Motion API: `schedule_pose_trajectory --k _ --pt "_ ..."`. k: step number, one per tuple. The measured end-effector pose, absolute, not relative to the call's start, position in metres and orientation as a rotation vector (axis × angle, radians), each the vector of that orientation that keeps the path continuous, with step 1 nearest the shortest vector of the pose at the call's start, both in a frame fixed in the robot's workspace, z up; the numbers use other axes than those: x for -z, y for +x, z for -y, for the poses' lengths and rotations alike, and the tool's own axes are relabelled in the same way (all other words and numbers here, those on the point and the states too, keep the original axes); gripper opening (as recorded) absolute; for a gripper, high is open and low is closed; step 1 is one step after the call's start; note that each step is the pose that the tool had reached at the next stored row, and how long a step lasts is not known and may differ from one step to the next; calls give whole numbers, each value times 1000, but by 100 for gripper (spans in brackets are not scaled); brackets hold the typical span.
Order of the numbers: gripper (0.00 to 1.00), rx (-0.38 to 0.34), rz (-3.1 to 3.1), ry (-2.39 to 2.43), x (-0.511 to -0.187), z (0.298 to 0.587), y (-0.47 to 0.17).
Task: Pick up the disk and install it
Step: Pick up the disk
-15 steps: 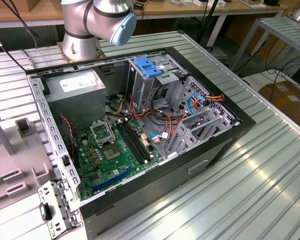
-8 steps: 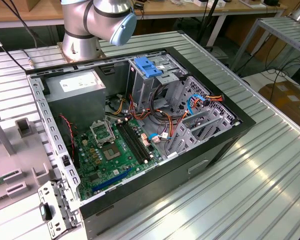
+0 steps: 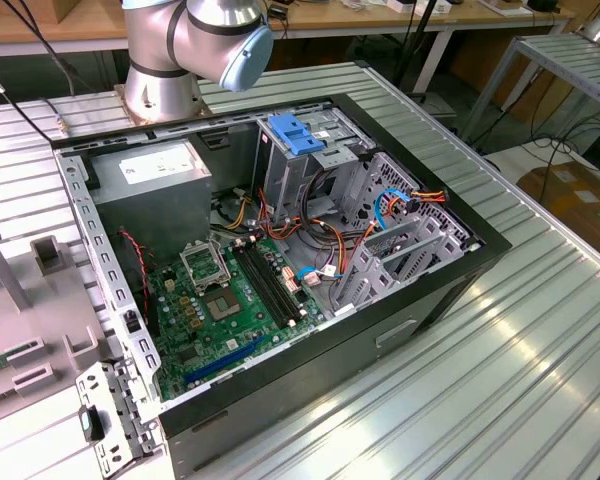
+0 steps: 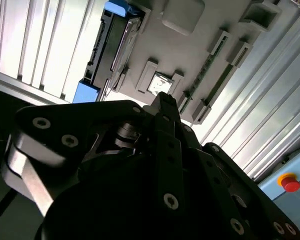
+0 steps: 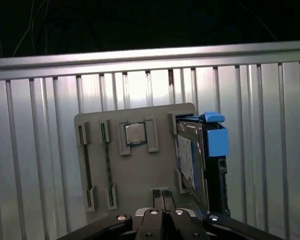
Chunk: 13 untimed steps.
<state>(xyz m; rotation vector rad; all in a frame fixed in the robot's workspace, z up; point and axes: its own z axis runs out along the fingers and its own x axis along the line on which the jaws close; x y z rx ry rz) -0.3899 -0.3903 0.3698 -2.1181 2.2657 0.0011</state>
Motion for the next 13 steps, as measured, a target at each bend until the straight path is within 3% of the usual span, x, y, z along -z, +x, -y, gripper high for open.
schedule_pose_trajectory --k 13 --pt "11 -4 -2146 -2240 -370 390 -390"
